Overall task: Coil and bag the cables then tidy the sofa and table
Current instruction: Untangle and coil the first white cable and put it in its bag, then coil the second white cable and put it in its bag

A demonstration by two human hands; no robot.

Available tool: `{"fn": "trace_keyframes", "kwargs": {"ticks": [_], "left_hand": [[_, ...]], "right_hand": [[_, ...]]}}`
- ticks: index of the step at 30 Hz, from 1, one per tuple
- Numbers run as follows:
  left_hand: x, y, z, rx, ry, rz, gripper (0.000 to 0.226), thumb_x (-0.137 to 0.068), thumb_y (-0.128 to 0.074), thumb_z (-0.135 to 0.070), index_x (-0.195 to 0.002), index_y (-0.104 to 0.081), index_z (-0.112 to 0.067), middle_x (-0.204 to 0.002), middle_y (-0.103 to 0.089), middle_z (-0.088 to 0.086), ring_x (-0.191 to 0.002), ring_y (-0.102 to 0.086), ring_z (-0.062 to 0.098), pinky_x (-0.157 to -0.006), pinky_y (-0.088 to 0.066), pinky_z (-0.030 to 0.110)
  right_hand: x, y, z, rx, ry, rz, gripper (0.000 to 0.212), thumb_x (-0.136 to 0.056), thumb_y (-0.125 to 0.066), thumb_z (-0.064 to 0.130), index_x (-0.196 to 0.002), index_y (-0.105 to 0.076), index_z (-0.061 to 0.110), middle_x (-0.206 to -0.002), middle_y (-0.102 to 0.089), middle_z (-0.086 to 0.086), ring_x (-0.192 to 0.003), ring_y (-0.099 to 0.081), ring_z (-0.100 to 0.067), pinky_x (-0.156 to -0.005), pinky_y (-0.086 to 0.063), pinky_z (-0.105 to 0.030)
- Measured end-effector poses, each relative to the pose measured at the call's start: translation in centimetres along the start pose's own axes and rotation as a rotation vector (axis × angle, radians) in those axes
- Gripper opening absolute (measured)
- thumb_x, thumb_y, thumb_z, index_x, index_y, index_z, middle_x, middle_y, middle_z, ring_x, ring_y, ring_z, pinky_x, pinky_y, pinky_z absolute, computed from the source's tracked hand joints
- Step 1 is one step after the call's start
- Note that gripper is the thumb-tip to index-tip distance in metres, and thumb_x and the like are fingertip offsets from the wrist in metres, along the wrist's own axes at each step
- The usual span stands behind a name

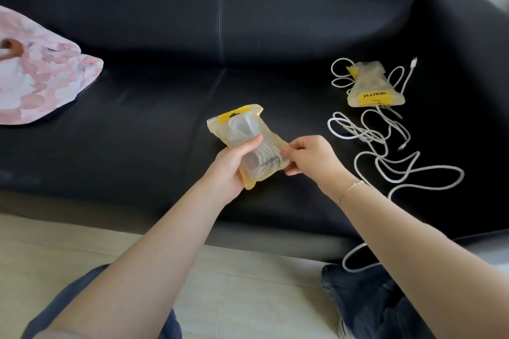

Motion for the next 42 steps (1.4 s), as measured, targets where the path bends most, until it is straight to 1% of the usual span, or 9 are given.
{"fn": "trace_keyframes", "kwargs": {"ticks": [3,6,11,20,24,28,31,34,42], "left_hand": [[0.0,0.5,-0.3,0.008,-0.026,-0.104,0.044,-0.085,-0.074,-0.023,-0.126,-0.061,-0.013,-0.114,-0.072,0.007,-0.103,-0.070,0.022,-0.080,-0.057,0.034],[-0.4,0.9,-1.2,-0.030,-0.082,-0.174,0.043,-0.084,-0.075,-0.024,-0.124,-0.061,-0.015,-0.114,-0.072,0.005,-0.103,-0.069,0.021,-0.082,-0.057,0.034],[-3.5,1.2,-3.2,-0.055,-0.121,-0.286,0.048,-0.083,-0.078,-0.027,-0.125,-0.059,-0.012,-0.114,-0.070,0.005,-0.104,-0.067,0.022,-0.096,-0.053,0.040],[-11.6,-0.4,-10.2,-0.570,-0.320,-0.507,0.072,-0.076,-0.079,-0.041,-0.135,-0.049,-0.010,-0.126,-0.059,0.003,-0.114,-0.059,0.022,-0.092,-0.049,0.037],[-13.2,-1.5,-12.3,-0.913,-0.322,-0.536,0.062,-0.080,-0.072,-0.045,-0.129,-0.048,-0.014,-0.123,-0.058,0.001,-0.101,-0.058,0.021,-0.081,-0.047,0.036],[-11.0,-4.8,-14.1,-1.321,-0.522,-0.718,0.062,-0.088,-0.067,-0.037,-0.139,-0.041,-0.016,-0.137,-0.050,0.007,-0.125,-0.048,0.030,-0.100,-0.038,0.045],[-9.7,-10.6,-13.6,-1.420,-0.827,-0.526,0.041,-0.089,-0.065,-0.026,-0.128,-0.055,-0.020,-0.123,-0.061,-0.002,-0.114,-0.057,0.022,-0.097,-0.038,0.034],[-11.4,-15.0,-10.7,-1.246,-0.701,-0.210,0.026,-0.087,-0.067,-0.022,-0.113,-0.064,-0.018,-0.108,-0.070,-0.004,-0.103,-0.064,0.016,-0.087,-0.048,0.028],[-16.8,-24.7,-1.4,-1.552,-0.541,0.153,0.078,-0.078,-0.075,-0.043,-0.145,-0.038,-0.031,-0.147,-0.034,0.008,-0.127,-0.046,0.031,-0.102,-0.044,0.050]], "right_hand": [[0.1,0.1,0.7,0.148,0.079,-0.086,0.017,-0.101,-0.050,0.027,-0.099,-0.058,0.013,-0.075,-0.064,-0.004,-0.047,-0.059,-0.010,-0.044,-0.046,-0.020],[-0.2,1.3,1.7,0.238,0.140,-0.168,0.016,-0.098,-0.052,0.031,-0.099,-0.055,0.016,-0.083,-0.060,0.000,-0.054,-0.055,-0.013,-0.049,-0.044,-0.024],[-0.8,4.3,2.6,0.268,0.176,-0.278,0.022,-0.097,-0.050,0.029,-0.117,-0.048,0.020,-0.080,-0.066,-0.003,-0.063,-0.065,-0.019,-0.067,-0.059,-0.040],[-1.2,7.0,3.8,0.302,0.201,-0.314,0.011,-0.089,-0.050,0.023,-0.095,-0.059,0.022,-0.075,-0.067,0.002,-0.072,-0.067,-0.021,-0.072,-0.057,-0.042],[-1.3,7.4,3.5,0.304,0.193,-0.312,0.014,-0.091,-0.046,0.020,-0.098,-0.058,0.023,-0.077,-0.066,0.002,-0.071,-0.066,-0.019,-0.070,-0.058,-0.041],[-1.1,9.4,2.9,0.300,0.169,-0.350,0.011,-0.090,-0.050,0.019,-0.096,-0.058,0.022,-0.077,-0.067,0.003,-0.071,-0.065,-0.017,-0.062,-0.054,-0.033],[-1.0,11.7,2.0,0.245,0.138,-0.405,0.013,-0.089,-0.048,0.017,-0.091,-0.060,0.024,-0.076,-0.067,0.002,-0.074,-0.064,-0.020,-0.065,-0.054,-0.035],[-0.7,14.5,1.2,0.234,0.100,-0.457,0.015,-0.091,-0.050,0.019,-0.096,-0.064,0.020,-0.082,-0.067,0.003,-0.079,-0.063,-0.017,-0.071,-0.053,-0.033],[0.1,20.9,-1.0,0.243,0.049,-0.547,0.010,-0.087,-0.057,0.027,-0.091,-0.065,0.022,-0.078,-0.063,0.007,-0.070,-0.060,-0.012,-0.060,-0.050,-0.028]]}}
Point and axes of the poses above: each hand's wrist, its own x-axis away from the middle knuckle, its own y-axis out of the back of the hand, z = x × y, the point moved 9 cm from there along -x, towards the middle knuckle
